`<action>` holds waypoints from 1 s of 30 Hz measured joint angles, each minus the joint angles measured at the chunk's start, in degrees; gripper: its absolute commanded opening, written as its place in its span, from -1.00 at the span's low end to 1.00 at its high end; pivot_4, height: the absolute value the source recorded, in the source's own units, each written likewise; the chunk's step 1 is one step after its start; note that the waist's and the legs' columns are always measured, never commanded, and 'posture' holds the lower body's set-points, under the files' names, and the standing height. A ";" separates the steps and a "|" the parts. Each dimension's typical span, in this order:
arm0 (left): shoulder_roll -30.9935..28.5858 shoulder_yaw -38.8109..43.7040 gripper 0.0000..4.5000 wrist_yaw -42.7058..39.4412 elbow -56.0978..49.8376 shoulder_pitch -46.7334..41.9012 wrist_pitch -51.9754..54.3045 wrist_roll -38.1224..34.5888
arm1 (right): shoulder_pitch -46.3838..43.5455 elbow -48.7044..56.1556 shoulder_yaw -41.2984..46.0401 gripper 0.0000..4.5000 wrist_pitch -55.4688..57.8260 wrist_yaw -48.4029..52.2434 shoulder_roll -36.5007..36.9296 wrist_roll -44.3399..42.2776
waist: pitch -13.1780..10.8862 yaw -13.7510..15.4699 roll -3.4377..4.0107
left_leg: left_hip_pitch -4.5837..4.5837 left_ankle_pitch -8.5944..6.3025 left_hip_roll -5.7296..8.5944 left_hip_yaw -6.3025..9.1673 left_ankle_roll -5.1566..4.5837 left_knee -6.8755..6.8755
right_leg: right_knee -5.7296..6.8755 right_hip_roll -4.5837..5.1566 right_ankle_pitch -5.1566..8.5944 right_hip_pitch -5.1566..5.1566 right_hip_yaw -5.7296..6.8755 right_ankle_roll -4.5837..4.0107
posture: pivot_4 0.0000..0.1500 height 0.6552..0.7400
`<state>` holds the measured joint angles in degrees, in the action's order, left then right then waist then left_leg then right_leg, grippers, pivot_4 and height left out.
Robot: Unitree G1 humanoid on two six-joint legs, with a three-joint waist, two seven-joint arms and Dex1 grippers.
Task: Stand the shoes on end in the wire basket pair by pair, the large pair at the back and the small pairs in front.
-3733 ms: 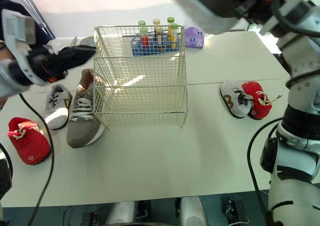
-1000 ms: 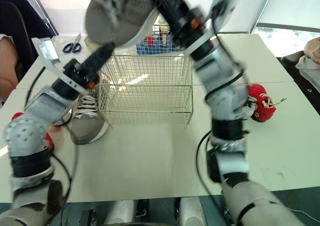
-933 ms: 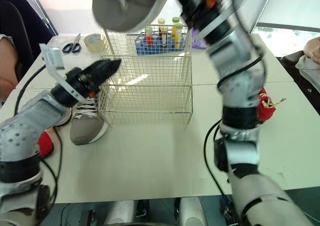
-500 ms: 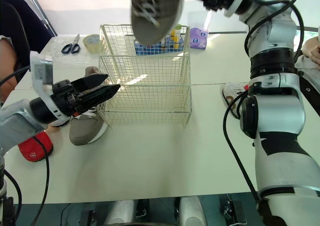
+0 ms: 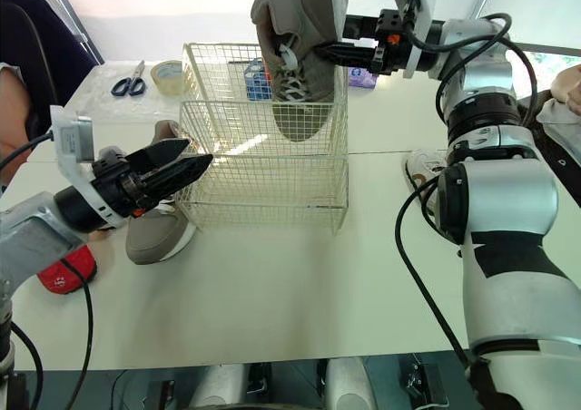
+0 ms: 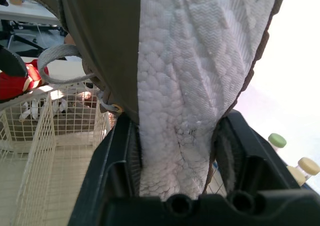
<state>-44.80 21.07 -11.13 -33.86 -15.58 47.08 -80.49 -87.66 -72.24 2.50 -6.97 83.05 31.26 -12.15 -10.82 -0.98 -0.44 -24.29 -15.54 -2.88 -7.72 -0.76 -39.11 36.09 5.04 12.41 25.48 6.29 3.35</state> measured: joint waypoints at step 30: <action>-3.74 2.12 0.92 -2.49 9.37 -2.21 0.79 0.95 | 5.23 16.62 10.85 1.00 13.35 -1.49 10.63 -6.60 | -0.01 0.17 0.01 | 0.07 0.02 -0.02 0.01 0.03 0.00 | 0.04 0.00 0.00 -0.03 0.01 0.00 | 1.00 1.00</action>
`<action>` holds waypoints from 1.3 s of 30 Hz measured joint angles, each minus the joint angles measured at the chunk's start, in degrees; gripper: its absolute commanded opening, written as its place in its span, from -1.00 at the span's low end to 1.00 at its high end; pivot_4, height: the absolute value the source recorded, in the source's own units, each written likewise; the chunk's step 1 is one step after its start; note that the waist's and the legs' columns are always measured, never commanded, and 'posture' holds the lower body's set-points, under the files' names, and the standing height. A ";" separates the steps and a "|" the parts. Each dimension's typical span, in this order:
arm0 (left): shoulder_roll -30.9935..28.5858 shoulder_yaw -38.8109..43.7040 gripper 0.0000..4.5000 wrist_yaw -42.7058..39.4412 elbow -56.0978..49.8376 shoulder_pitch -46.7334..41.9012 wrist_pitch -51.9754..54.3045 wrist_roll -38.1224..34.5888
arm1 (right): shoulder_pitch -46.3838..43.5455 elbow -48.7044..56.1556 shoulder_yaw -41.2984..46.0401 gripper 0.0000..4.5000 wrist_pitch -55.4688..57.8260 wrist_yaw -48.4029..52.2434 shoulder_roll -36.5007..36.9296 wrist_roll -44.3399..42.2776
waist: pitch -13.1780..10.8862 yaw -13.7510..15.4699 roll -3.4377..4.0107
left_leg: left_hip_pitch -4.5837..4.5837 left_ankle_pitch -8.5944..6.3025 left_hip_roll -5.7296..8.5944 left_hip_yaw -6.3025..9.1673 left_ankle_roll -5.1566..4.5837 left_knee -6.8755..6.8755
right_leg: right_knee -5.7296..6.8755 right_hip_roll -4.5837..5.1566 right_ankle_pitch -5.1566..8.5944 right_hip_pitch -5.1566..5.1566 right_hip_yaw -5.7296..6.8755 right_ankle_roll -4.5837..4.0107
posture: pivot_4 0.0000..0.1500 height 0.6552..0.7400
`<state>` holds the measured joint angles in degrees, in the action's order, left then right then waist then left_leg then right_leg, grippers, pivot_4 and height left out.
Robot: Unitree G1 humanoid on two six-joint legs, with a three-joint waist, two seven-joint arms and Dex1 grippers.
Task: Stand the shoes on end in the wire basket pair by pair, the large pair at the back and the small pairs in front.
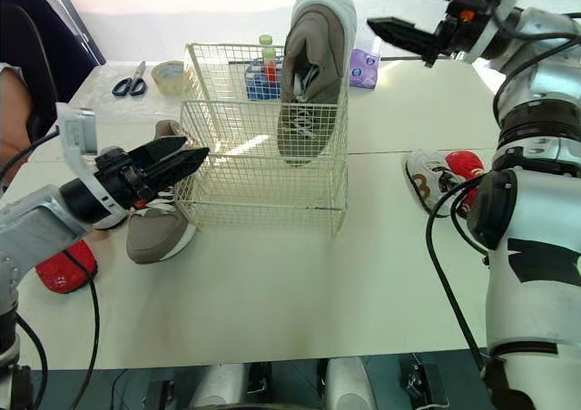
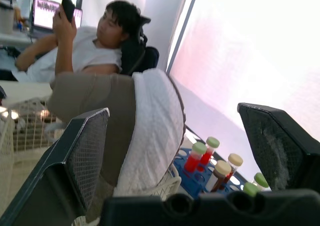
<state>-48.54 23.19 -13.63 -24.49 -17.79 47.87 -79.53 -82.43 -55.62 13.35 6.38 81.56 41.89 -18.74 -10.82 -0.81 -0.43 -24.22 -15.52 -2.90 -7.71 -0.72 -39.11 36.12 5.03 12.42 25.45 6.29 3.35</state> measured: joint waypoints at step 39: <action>5.78 -25.06 -0.88 -41.45 81.43 -43.73 -12.39 64.69 | 44.24 88.08 -17.52 1.00 47.62 -17.93 6.90 -27.03 | 0.14 1.65 -0.36 | -0.15 -0.28 0.08 0.06 -0.54 -0.20 | 0.09 0.05 0.06 0.03 0.15 -0.04 | 1.00 1.00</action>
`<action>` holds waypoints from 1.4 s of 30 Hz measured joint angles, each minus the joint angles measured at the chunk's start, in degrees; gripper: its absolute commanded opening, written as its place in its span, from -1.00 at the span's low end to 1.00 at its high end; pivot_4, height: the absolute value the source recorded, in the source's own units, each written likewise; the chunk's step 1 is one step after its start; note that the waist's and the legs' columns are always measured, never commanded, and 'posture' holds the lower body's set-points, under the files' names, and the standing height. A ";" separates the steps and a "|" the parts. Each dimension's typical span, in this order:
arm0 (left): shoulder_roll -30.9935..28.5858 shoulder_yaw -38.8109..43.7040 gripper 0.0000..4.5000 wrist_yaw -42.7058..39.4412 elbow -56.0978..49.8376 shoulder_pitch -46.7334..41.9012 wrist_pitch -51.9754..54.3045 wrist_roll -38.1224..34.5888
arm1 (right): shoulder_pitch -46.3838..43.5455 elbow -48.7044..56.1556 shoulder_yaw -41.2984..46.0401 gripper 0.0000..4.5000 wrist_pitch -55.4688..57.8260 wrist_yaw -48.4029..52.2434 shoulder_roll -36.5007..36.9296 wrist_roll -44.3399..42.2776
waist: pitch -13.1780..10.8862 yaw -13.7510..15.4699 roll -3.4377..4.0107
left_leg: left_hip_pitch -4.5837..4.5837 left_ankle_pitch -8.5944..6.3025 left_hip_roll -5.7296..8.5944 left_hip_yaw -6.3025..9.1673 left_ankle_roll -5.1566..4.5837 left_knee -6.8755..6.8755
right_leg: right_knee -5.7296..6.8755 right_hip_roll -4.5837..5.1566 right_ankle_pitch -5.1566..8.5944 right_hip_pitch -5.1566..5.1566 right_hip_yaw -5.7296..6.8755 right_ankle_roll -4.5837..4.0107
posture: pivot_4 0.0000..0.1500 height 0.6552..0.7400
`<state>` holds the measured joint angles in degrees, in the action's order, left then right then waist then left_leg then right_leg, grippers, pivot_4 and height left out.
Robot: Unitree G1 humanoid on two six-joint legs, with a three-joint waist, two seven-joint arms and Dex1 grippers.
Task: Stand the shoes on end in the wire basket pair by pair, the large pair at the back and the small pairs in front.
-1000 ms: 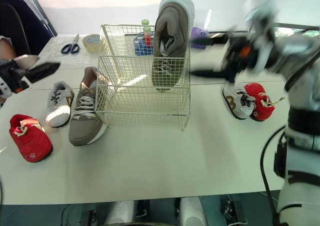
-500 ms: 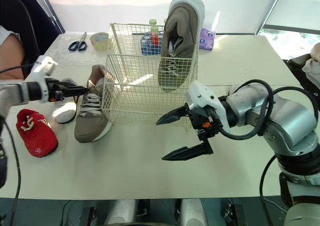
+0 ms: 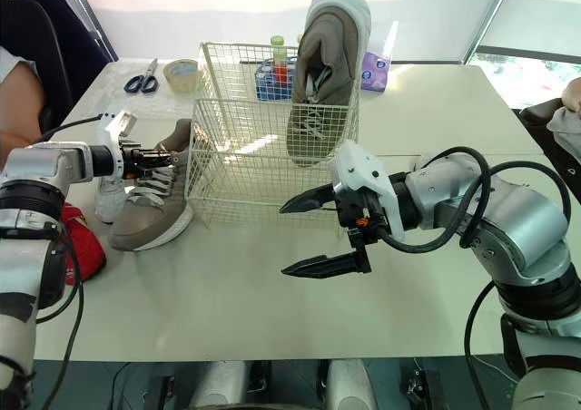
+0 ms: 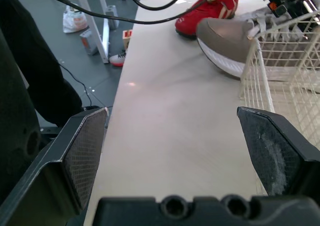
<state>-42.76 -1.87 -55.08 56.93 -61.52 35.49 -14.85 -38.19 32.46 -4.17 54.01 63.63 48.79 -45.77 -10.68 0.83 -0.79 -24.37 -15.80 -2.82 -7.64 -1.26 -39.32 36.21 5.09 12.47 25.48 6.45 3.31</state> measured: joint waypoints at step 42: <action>29.02 8.33 -0.88 38.94 -7.80 -11.10 -67.82 10.39 | 1.03 -8.74 27.24 1.00 9.37 -25.39 6.54 -24.24 | -0.32 0.65 -0.75 | 0.04 0.07 0.09 -0.14 -0.31 0.02 | -0.11 0.20 -0.17 -0.08 -0.02 0.23 | 1.00 1.00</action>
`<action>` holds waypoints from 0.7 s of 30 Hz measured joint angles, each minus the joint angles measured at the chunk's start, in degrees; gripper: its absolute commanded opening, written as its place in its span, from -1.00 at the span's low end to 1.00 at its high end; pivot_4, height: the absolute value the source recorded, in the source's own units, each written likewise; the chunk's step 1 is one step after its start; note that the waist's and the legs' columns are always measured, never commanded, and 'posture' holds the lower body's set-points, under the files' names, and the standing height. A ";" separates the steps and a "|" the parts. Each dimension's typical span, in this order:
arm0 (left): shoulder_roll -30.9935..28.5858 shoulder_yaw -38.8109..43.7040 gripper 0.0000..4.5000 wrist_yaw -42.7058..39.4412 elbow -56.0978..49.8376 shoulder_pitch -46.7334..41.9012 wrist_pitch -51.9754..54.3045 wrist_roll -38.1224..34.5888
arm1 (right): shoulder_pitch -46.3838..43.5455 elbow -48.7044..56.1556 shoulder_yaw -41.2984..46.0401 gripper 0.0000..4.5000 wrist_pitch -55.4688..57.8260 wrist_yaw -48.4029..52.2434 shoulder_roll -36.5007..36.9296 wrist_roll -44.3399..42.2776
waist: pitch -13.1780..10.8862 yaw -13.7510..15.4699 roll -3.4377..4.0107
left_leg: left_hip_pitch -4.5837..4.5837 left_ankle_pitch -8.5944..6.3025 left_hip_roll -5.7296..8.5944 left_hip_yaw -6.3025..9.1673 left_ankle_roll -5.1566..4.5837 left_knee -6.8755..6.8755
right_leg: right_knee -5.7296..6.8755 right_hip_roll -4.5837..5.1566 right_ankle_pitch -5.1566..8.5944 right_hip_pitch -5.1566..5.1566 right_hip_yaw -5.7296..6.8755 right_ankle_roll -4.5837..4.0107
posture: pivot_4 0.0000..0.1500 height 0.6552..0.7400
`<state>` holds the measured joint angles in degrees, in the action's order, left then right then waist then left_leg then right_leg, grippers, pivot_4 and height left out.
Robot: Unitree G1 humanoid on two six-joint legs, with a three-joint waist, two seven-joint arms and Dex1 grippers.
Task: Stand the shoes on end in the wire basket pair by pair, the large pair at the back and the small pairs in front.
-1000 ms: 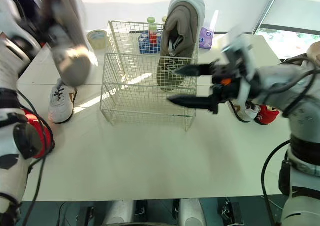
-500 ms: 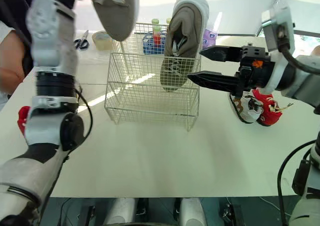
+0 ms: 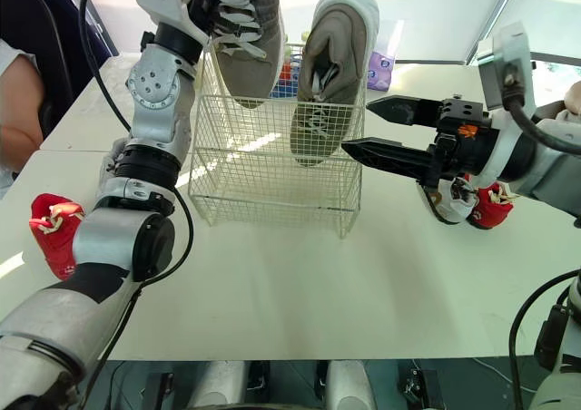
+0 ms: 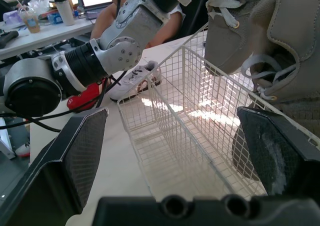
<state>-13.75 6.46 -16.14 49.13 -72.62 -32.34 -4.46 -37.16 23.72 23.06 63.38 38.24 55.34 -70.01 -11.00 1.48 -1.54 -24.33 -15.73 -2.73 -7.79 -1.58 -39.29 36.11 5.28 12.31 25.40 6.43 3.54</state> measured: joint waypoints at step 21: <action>0.27 0.22 0.98 1.39 -38.13 20.69 28.91 -5.37 | -1.32 -2.44 -7.25 1.00 -6.31 1.77 -3.89 3.81 | 0.03 -0.65 0.04 | 0.01 0.20 0.01 0.07 0.33 -0.08 | 0.05 0.00 -0.02 -0.07 -0.01 0.02 | 1.00 1.00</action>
<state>-13.47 6.68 -14.75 11.00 -51.93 -3.42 -9.84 -38.48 21.28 15.81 57.07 40.01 51.45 -66.20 -10.98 0.83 -1.50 -24.32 -15.53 -2.72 -7.71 -1.25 -39.38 36.16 5.28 12.29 25.33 6.42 3.56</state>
